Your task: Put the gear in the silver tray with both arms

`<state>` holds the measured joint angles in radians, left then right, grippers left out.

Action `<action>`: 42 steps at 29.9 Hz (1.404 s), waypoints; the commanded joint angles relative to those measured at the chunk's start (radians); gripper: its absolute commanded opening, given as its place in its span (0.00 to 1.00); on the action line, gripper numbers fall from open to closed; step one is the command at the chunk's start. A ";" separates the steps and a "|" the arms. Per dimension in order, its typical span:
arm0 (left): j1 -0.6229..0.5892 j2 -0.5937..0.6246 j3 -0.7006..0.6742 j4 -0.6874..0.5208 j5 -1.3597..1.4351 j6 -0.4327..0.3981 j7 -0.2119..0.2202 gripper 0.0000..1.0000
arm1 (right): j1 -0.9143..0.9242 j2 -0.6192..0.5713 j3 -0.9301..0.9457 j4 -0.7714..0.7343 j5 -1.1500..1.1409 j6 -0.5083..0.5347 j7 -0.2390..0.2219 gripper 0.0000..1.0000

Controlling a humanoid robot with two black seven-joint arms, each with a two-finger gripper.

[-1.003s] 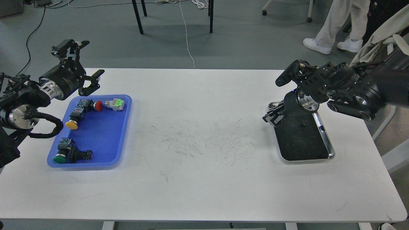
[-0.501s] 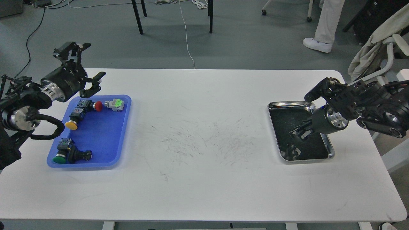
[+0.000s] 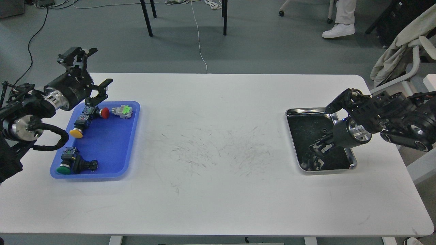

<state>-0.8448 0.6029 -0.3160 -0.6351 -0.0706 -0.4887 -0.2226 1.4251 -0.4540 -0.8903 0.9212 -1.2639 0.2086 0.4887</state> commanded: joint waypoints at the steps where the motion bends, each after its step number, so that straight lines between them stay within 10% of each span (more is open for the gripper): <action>1: 0.007 0.002 0.000 0.000 0.000 0.000 0.000 1.00 | 0.000 0.000 0.005 -0.001 0.003 0.000 0.000 0.22; 30: 0.006 0.044 -0.008 -0.006 -0.008 0.000 0.009 1.00 | 0.121 -0.055 0.230 -0.015 0.225 0.009 0.000 0.84; 42: -0.037 0.097 -0.025 -0.011 -0.017 0.000 0.060 1.00 | 0.103 -0.057 0.591 -0.074 0.622 -0.096 0.000 0.88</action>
<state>-0.8642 0.6818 -0.3333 -0.6478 -0.0860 -0.4887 -0.1677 1.5466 -0.5171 -0.3837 0.8844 -0.7552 0.1491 0.4886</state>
